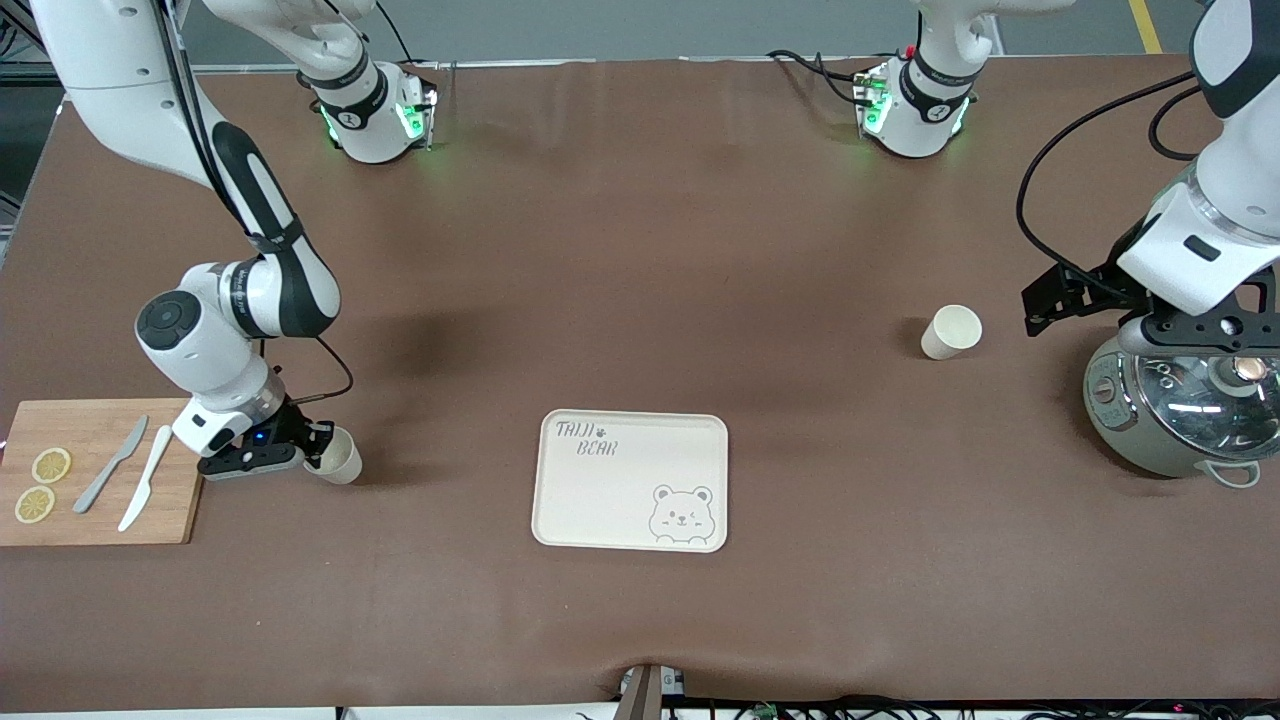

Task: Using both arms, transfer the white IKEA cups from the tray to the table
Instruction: 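Lower the cup beside the cutting board with the right gripper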

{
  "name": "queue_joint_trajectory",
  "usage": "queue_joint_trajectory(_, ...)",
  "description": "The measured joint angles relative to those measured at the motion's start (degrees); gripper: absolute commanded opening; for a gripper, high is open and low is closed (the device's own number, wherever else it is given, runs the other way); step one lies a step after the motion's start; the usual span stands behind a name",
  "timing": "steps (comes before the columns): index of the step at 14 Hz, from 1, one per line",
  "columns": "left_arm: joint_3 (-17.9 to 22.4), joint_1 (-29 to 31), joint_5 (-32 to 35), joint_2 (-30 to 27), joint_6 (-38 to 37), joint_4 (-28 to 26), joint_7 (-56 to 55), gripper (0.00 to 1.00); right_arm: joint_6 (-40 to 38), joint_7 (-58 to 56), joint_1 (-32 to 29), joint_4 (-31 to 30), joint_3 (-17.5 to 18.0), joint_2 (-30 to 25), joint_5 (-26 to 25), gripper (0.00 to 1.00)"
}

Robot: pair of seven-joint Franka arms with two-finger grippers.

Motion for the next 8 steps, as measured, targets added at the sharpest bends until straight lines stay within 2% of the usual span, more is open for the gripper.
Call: queue_joint_trajectory(8,0.0,0.09,-0.58,0.14,-7.97,0.77,1.52,1.0,1.02,0.0,0.0,0.03,0.0,0.77,0.0,0.0)
